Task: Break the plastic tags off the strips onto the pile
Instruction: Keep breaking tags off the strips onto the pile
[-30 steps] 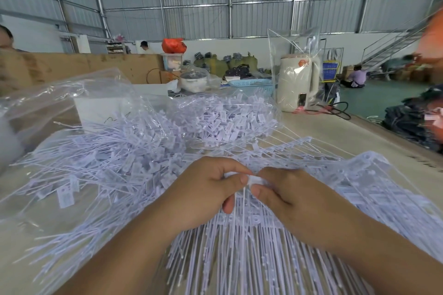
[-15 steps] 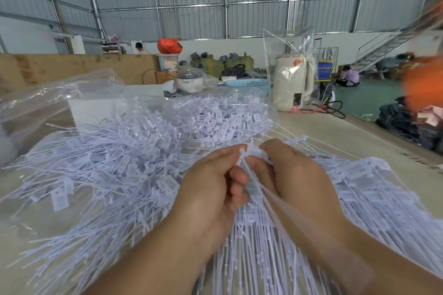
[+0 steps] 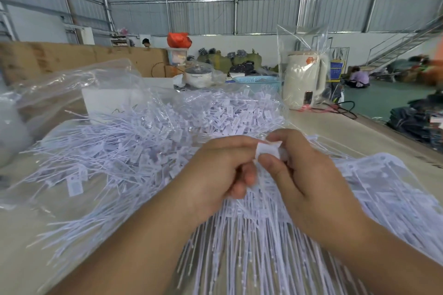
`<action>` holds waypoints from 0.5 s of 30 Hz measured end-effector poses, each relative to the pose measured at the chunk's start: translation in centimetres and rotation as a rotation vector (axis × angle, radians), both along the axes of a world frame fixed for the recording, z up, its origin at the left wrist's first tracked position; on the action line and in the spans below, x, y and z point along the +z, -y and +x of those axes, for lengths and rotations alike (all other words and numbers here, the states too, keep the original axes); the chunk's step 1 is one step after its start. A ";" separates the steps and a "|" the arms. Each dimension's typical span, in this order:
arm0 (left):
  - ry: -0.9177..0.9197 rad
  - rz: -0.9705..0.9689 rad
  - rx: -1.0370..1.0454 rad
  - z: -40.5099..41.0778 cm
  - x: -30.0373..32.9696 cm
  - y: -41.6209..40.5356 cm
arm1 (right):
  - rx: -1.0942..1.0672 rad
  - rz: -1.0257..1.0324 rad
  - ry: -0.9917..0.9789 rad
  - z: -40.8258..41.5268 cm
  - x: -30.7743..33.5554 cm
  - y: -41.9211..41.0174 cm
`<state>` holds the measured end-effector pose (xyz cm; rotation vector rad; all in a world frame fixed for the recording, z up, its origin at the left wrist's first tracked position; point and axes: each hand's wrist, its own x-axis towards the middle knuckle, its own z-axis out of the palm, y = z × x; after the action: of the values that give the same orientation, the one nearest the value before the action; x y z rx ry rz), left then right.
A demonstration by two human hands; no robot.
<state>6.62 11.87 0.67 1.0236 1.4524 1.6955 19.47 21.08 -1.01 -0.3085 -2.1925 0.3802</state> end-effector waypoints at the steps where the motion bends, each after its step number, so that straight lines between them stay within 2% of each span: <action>1: -0.052 0.016 -0.051 0.2 -0.2 -0.1 | 0.038 -0.030 0.056 0.1 -0.1 -0.2; 5: -0.079 0.024 -0.063 0.3 -0.6 -0.1 | 0.125 -0.023 0.236 0.7 -0.4 -0.9; 9: -0.288 -0.033 -0.035 0.5 -1.1 -0.3 | 0.160 -0.044 0.289 0.4 -0.6 -1.3; 12: -0.275 -0.074 -0.018 -0.1 -1.6 -0.4 | 0.184 -0.068 0.312 0.5 -0.9 -1.2; 15: -0.298 -0.113 0.062 -0.8 -1.7 -0.4 | 0.124 0.012 0.348 0.5 -0.9 -0.9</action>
<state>5.82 12.24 -1.05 1.2187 1.7637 1.5305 19.93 21.94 -1.96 -0.2467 -2.5622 0.4058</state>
